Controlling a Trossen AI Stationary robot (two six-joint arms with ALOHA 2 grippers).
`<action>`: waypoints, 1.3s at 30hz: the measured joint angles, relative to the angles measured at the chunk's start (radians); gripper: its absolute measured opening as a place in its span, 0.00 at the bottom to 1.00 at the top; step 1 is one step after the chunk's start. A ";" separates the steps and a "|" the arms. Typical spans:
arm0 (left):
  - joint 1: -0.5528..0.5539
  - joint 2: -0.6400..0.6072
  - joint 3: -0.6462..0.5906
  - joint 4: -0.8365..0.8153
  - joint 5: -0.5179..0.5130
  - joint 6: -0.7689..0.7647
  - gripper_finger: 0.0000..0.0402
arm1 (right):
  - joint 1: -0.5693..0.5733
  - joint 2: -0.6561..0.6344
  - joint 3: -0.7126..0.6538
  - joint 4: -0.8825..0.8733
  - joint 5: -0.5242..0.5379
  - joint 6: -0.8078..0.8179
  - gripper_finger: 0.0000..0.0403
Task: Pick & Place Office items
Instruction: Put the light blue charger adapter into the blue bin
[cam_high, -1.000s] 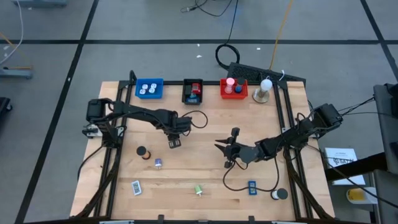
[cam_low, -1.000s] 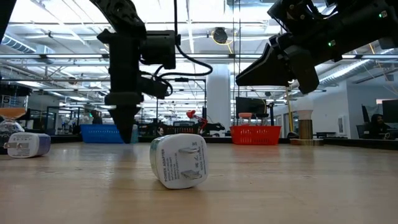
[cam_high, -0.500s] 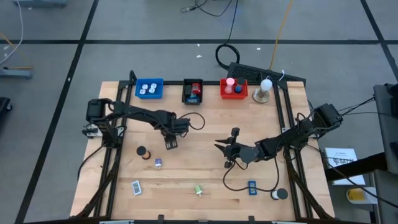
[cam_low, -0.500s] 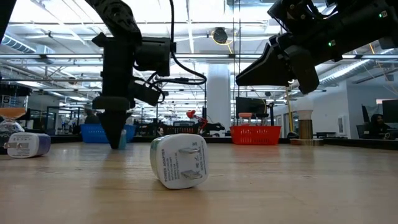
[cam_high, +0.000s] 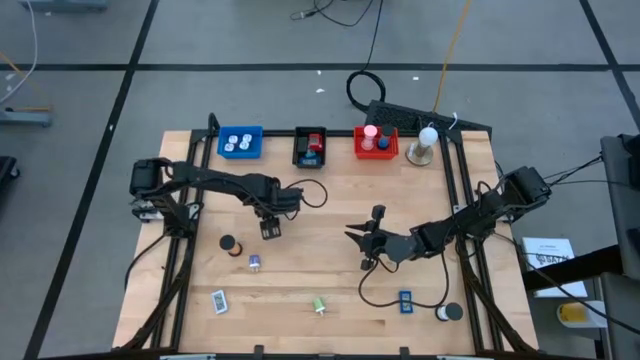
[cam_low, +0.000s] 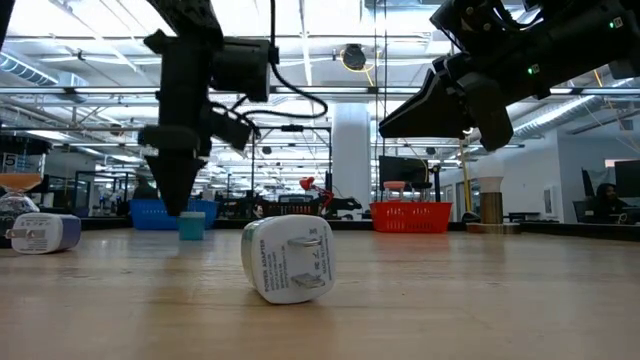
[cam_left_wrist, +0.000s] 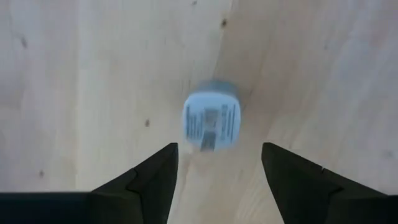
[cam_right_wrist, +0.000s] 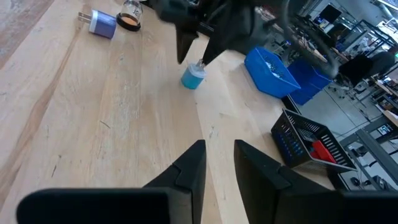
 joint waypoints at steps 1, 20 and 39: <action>0.003 -0.016 0.004 -0.015 0.008 0.010 0.58 | 0.000 0.000 0.000 0.000 0.000 0.000 0.18; 0.101 -0.214 0.005 0.072 0.050 0.079 0.08 | 0.001 0.000 0.000 -0.008 0.000 -0.004 0.18; 0.031 -0.140 0.002 0.085 -0.024 0.064 0.74 | -0.006 0.000 0.000 -0.022 -0.001 0.003 0.18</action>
